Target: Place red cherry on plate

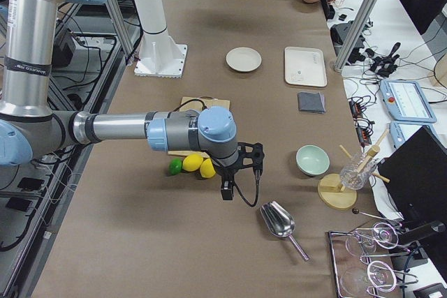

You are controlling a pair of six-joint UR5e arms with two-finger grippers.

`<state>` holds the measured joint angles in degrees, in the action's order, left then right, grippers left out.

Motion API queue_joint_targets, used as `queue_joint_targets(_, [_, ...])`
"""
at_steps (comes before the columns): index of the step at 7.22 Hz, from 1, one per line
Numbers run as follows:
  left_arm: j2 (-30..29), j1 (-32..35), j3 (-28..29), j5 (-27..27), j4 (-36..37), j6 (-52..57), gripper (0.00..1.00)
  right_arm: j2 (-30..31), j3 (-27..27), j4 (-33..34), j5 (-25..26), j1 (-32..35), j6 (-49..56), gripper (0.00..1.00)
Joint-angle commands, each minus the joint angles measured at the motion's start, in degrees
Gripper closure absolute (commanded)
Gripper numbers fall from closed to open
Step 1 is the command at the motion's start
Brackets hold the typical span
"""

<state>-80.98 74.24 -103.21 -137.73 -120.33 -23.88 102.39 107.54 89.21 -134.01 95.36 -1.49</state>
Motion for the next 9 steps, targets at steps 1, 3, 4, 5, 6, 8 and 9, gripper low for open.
queue_joint_targets(1, [4.3, 8.8, 6.9, 0.4, 0.4, 16.6, 0.02, 0.3, -0.4, -0.1, 0.7, 0.0, 0.2, 0.0])
queue_joint_targets(3, [4.7, 10.8, 10.6, 7.0, 0.4, 23.7, 0.02, 0.4, -0.7, -0.2, 0.9, 0.0, 0.3, 0.0])
queue_joint_targets(4, [4.4, 11.9, 12.0, 6.7, 0.5, 24.1, 0.02, 0.4, -0.8, -0.1, 0.9, 0.0, 0.2, 0.0])
queue_joint_targets(5, [4.6, 12.4, 12.6, 6.5, 1.1, 24.0, 0.02, 0.4, -0.6, -0.1, 0.9, 0.0, 0.2, 0.0])
queue_joint_targets(6, [4.9, 12.6, 12.5, 6.6, 1.8, 24.0, 0.02, 0.5, -0.6, -0.1, 0.9, 0.0, 0.2, 0.0])
queue_joint_targets(8, [5.9, 12.7, 12.3, 6.4, 2.2, 23.7, 0.02, 0.5, -0.6, -0.1, 0.7, 0.1, 0.2, 0.0])
queue_joint_targets(9, [5.8, 12.7, 12.4, 6.4, 2.2, 23.5, 0.02, 0.4, -0.7, -0.1, 0.3, 0.1, -0.2, 0.0])
